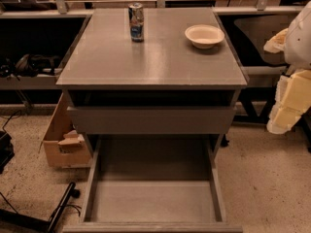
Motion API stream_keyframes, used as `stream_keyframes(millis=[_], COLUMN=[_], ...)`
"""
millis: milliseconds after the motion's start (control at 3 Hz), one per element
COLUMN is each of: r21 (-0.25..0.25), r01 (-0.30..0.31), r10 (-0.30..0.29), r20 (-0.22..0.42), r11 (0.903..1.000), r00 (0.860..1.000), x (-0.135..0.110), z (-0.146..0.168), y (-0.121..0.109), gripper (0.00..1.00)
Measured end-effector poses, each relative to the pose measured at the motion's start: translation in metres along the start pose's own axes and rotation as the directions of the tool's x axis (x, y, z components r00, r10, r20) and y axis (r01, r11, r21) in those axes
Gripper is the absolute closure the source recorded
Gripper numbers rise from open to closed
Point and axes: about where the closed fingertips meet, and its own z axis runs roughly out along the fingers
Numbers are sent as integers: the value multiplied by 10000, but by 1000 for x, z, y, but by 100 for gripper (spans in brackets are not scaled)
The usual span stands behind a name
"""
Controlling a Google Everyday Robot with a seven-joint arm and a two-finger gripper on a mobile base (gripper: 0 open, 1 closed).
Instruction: Close middle drawer
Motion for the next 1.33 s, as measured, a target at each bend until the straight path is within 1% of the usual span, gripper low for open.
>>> stream_keyframes(millis=[333,667,1000,1333], r21=[0,119,575,1321], r01=[0,-40,-103,-396], r10=[0,43,125,474], r20=[0,-275,-383,-563], r11=[10000,9999,9983,9904], r00=[10000,9996,9992,9973], x=[0,3,7,22], z=[0,3,9,28], y=[0,5,33,66], gripper=[0,0,0,0])
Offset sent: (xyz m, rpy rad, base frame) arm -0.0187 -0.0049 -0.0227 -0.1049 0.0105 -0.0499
